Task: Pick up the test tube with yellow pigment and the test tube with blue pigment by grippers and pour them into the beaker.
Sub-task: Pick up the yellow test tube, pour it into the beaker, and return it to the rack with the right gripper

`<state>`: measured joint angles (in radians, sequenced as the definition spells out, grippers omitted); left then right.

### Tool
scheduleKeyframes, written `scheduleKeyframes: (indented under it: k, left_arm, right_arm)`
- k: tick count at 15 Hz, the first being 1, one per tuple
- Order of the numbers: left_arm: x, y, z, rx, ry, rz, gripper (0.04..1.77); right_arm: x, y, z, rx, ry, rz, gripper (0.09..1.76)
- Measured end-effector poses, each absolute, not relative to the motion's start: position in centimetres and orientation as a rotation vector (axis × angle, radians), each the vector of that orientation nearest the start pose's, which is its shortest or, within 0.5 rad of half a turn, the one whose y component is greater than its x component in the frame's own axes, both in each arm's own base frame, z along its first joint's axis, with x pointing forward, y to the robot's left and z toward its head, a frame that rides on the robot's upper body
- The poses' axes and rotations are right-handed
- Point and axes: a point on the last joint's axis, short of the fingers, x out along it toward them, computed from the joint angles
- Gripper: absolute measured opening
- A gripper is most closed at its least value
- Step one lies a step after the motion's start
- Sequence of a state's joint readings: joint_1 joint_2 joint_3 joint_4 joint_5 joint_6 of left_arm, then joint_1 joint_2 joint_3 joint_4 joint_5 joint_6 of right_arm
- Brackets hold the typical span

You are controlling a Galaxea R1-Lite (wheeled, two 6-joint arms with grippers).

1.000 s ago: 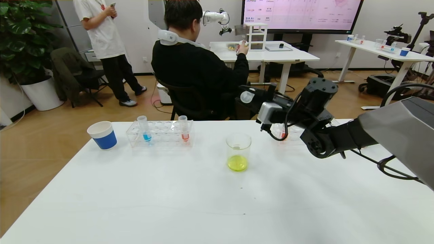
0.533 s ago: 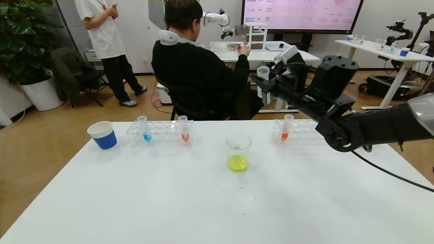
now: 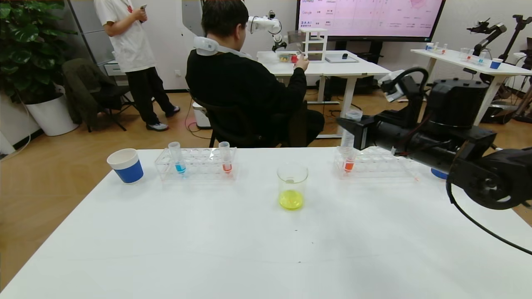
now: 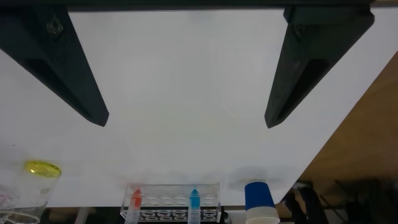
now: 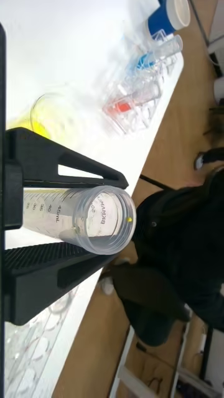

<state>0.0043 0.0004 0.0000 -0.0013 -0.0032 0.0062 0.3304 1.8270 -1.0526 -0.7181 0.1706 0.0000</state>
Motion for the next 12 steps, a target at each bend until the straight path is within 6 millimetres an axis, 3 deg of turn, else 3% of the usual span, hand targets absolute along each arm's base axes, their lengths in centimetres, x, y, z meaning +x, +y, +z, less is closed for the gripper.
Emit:
scheduleKeyframes:
  k: [4, 9, 12]
  left_arm:
    - [-2.3, 0.0, 7.6, 0.006, -0.001, 0.001, 1.75]
    - [-2.3, 0.0, 7.6, 0.006, -0.001, 0.001, 1.75]
    - [-2.3, 0.0, 7.6, 0.005, -0.001, 0.001, 1.75]
  right_arm:
    - [33.9, 5.9, 22.4, 0.001, 0.042, 0.405, 0.51]
    - [33.8, -4.9, 23.1, -0.006, 0.021, 0.262, 0.51]
    - [34.4, -10.3, 23.1, -0.01, 0.031, 0.155, 0.51]
